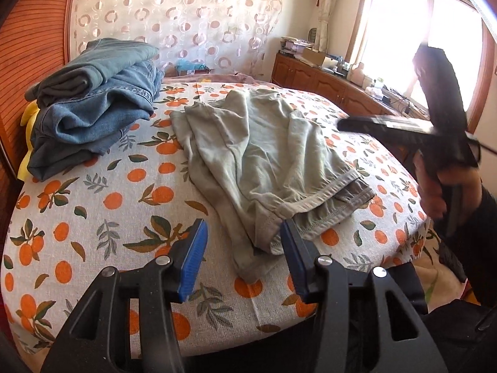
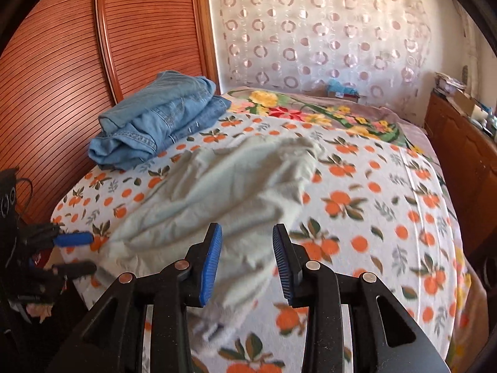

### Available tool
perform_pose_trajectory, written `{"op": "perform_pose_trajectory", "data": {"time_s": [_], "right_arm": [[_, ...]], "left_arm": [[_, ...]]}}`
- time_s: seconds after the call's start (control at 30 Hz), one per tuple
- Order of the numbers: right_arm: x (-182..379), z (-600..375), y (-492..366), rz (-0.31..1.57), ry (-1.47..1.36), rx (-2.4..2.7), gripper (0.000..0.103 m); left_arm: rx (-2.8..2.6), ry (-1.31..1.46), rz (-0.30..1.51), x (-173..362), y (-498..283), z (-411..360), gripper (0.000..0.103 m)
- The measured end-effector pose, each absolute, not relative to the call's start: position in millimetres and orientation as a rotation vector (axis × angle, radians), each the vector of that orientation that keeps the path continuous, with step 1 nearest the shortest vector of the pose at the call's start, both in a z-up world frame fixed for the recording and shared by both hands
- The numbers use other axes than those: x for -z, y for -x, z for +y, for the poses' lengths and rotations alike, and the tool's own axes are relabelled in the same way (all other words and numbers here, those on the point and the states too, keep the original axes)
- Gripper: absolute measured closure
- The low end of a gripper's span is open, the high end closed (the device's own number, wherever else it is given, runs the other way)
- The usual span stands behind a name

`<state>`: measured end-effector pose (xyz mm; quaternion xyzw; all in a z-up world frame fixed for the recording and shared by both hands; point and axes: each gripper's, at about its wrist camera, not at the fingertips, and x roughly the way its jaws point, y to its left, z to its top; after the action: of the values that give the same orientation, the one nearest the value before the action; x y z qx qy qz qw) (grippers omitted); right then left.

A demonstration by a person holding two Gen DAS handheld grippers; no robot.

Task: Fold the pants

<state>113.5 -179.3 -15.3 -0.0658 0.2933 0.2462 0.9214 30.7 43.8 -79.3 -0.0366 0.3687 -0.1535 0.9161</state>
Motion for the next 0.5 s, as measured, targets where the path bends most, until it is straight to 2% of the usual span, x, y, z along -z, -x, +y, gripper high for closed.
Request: {"op": "perform_pose_trajectory", "data": {"time_s": [0.5], "right_arm": [[38, -204, -57, 0.658, 0.122, -0.461, 0.068]], "left_arm": [[0.314, 0.079, 0.725, 66, -25, 42, 0.053]]}}
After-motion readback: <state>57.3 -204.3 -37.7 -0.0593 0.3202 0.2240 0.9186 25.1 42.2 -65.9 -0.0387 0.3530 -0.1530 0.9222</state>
